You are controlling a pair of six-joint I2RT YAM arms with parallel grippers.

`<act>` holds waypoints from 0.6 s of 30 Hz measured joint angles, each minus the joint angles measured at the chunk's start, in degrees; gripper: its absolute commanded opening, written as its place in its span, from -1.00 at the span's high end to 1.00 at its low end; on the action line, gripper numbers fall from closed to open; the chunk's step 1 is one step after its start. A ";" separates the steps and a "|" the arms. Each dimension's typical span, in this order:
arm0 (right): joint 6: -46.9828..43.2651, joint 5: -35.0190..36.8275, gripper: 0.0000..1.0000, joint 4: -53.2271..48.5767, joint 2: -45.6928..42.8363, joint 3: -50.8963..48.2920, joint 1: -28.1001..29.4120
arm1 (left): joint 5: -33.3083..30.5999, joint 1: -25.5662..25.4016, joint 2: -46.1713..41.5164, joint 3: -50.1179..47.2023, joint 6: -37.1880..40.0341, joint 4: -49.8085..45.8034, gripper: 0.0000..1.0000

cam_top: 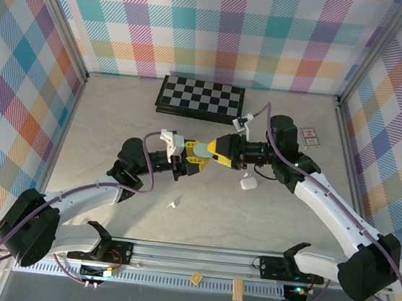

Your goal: Insert wireless bluetooth earbuds into charging case

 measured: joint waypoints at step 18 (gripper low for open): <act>5.09 1.46 0.58 6.47 2.62 -0.74 0.17 | 0.04 0.33 0.57 0.44 -0.33 2.71 -0.17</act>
